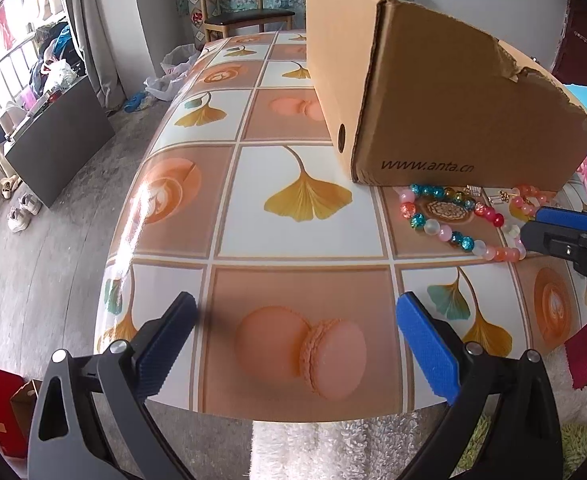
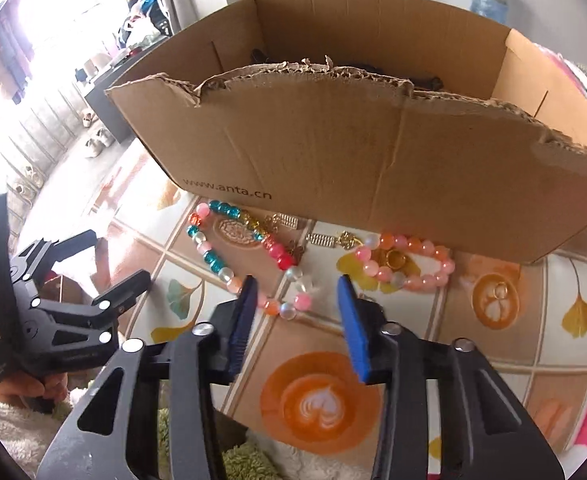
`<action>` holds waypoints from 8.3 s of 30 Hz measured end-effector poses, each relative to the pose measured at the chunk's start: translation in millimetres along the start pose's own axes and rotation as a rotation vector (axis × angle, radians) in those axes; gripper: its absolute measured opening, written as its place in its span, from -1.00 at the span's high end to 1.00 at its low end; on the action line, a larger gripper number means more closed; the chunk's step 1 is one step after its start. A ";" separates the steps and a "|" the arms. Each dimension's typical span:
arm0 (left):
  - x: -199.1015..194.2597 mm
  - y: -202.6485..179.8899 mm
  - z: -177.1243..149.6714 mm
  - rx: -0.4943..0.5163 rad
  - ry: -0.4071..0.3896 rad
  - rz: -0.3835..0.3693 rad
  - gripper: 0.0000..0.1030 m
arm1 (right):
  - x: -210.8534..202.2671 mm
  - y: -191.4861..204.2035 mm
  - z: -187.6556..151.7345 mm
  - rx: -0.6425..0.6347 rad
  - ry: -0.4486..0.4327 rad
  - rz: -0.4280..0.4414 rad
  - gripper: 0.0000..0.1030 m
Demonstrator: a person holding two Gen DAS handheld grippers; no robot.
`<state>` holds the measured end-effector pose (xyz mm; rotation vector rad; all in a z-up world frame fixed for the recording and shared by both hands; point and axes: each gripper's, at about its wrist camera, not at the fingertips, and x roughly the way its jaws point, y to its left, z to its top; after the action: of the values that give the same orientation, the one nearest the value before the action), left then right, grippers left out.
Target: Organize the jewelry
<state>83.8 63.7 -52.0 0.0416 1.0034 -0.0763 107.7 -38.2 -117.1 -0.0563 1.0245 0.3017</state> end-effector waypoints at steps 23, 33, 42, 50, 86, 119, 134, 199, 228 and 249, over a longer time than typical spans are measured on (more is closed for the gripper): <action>-28.5 -14.7 17.6 0.041 -0.176 -0.238 -0.71 | 11.8 8.8 -10.6 -0.125 0.054 0.035 0.85; 3.6 -46.3 37.2 0.084 -0.043 -0.353 0.40 | 1.6 -10.4 -21.0 -0.105 0.019 0.082 0.85; 13.2 -62.4 41.1 0.115 0.012 -0.256 0.80 | -16.3 -37.0 -33.1 -0.096 -0.004 0.112 0.86; -3.3 -67.1 40.1 0.154 -0.030 -0.223 0.82 | -39.6 -56.1 -29.1 -0.060 -0.037 0.115 0.86; -0.3 -81.9 209.1 0.387 0.033 -0.134 0.81 | 11.8 -96.9 169.1 -0.107 0.301 0.257 0.86; -101.3 4.4 96.7 0.163 -0.259 -0.178 -0.41 | -165.0 -140.9 58.8 0.083 -0.147 0.402 0.06; -26.5 6.0 88.0 0.130 -0.138 -0.079 -0.44 | -107.7 -186.7 39.3 0.414 -0.026 0.384 0.40; 9.2 -37.1 25.4 0.155 0.066 -0.088 -0.92 | -106.5 -105.9 -80.2 0.139 -0.010 0.070 -0.84; 7.1 -36.2 21.3 0.181 0.013 -0.112 -0.92 | -75.1 -56.1 -48.1 0.048 -0.012 -0.136 0.66; -32.4 -77.0 31.7 0.331 -0.170 -0.351 -0.09 | -96.5 -83.7 -78.1 0.090 -0.024 -0.077 0.77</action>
<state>86.7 -13.9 -7.6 0.1585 0.8115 -0.5588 19.1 -154.2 -83.9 -0.0110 1.0084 0.1858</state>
